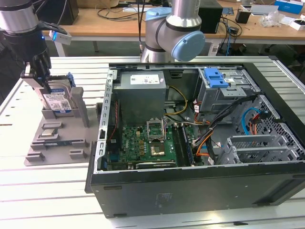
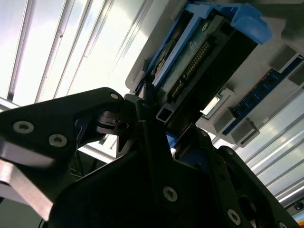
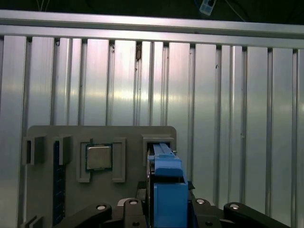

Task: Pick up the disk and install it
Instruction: 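Pick up the disk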

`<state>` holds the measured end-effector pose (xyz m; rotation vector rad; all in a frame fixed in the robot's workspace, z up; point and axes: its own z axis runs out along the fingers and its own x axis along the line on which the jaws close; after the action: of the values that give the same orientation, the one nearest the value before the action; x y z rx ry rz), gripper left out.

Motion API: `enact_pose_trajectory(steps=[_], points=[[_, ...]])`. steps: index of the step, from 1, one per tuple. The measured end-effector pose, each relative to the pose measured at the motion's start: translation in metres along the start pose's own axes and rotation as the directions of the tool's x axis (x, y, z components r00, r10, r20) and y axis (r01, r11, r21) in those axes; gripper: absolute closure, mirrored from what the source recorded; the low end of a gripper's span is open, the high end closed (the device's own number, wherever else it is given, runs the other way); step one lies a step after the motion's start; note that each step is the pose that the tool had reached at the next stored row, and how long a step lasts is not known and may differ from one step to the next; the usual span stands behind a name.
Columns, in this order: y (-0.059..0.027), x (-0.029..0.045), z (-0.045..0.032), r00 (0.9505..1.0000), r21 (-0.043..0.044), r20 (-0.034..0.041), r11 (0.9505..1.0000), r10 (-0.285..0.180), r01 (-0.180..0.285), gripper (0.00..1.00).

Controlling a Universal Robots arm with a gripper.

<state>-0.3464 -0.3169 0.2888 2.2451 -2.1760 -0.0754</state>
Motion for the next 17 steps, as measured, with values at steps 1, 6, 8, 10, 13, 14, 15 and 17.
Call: enact_pose_trajectory(steps=[1, 6, 8, 10, 13, 14, 15, 17], points=[[0.0000, 0.0000, 0.0000, 1.0000, 0.0000, 0.0000, 1.0000, 0.000, 0.000, 0.63], [0.0000, 0.0000, 0.0000, 1.0000, 0.0000, 0.0001, 1.0000, 0.000, 0.000, 0.63], [0.0000, -0.0001, -0.0010, 1.0000, 0.0001, 0.0002, 1.0000, 0.000, 0.000, 0.63], [0.0002, -0.0001, -0.0054, 1.0000, 0.0000, 0.0001, 1.0000, 0.000, 0.000, 0.63], [0.0008, -0.0007, -0.0177, 1.0000, 0.0001, 0.0002, 1.0000, 0.000, 0.000, 0.63], [0.0009, -0.0009, -0.0217, 1.0000, 0.0000, 0.0001, 1.0000, 0.000, 0.000, 0.63], [0.0010, -0.0011, -0.0240, 1.0000, 0.0000, 0.0001, 1.0000, 0.000, 0.000, 0.63], [0.0013, -0.0014, -0.0310, 1.0000, 0.0000, 0.0001, 1.0000, 0.000, 0.000, 0.63]])
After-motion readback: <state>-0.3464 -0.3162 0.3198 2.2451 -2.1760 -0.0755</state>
